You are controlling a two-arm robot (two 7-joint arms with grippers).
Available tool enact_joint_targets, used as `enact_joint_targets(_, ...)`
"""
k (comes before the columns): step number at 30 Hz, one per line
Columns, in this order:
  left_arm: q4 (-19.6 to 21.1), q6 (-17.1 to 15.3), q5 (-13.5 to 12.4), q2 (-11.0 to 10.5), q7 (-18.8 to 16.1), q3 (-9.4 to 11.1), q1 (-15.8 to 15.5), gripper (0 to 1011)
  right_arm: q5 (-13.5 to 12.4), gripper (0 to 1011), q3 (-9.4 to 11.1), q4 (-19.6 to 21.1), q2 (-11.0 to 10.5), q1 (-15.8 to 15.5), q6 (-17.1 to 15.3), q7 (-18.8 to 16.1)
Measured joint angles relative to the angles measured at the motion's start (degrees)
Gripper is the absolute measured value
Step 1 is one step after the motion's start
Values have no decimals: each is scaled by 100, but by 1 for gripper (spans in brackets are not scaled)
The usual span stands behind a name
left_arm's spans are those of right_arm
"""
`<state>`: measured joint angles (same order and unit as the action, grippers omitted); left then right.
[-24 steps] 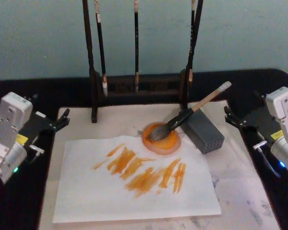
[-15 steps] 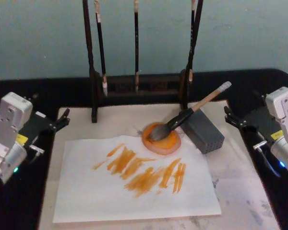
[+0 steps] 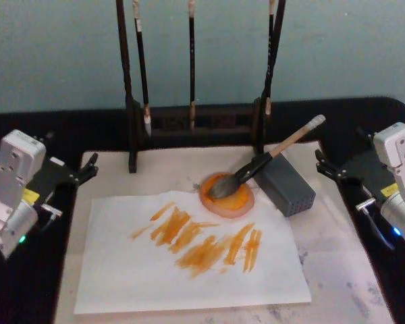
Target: Pick up the brush from the inkstone, write on the paper, then place the brush back to its original position.
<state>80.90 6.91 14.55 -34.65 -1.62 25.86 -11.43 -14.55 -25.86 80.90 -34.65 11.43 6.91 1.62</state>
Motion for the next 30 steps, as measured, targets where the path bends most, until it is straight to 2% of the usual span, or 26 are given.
enact_joint_targets(30, 0, 0, 0, 0, 0, 0, 0, 1001, 0, 1000, 0, 0, 0, 0, 0, 0)
